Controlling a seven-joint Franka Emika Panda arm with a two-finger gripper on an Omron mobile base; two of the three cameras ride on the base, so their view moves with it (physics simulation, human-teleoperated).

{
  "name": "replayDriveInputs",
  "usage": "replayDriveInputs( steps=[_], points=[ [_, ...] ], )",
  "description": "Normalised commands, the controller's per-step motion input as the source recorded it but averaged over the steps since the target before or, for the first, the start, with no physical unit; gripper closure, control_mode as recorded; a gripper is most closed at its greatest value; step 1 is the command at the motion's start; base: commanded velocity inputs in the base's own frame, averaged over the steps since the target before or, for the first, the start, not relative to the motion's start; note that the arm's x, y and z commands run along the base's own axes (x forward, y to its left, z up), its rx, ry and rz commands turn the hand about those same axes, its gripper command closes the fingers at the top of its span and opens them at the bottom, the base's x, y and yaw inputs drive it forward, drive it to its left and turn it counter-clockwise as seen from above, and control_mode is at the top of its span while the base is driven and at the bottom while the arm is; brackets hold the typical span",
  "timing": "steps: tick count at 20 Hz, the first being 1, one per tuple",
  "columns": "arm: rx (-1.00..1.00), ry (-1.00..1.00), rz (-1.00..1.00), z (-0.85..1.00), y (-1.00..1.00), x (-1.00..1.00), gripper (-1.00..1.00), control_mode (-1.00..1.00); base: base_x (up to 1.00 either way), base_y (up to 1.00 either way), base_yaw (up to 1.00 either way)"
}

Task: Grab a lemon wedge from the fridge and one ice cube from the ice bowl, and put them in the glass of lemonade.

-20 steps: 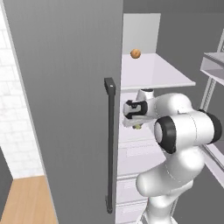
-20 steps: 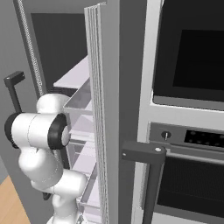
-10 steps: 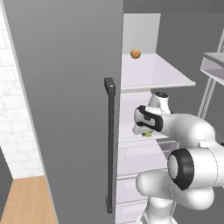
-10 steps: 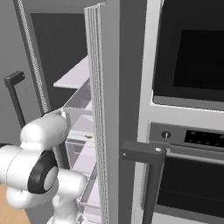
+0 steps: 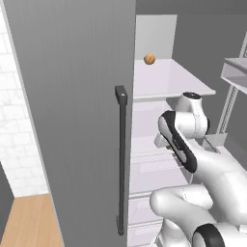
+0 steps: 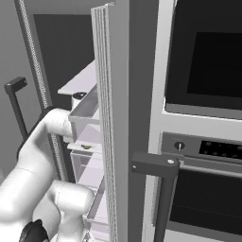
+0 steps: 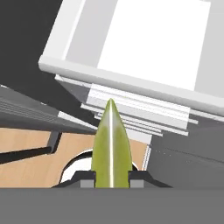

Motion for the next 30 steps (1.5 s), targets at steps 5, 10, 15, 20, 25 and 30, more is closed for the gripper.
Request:
replayDriveInputs(
  steps=[5,10,15,20,25,30],
  points=[
    [0.0,-0.04,0.0,1.0,0.0,-1.0,1.0,-1.0,0.0,0.0,0.0],
    [0.0,-0.05,-0.03,0.89,0.13,-0.99,1.0,-1.0,0.0,0.0,0.0],
    [0.01,-0.07,-0.06,0.22,0.04,-0.98,1.0,-1.0,0.0,0.0,0.0],
    [0.0,-0.02,-0.02,0.0,0.03,-0.32,1.0,-1.0,0.0,0.0,0.0],
    [0.0,0.0,0.0,0.0,0.0,0.0,1.0,-1.0,0.0,0.0,0.0],
    [0.0,0.0,0.0,0.0,0.0,-0.19,1.0,1.0,-0.19,0.0,0.0]
  ],
)
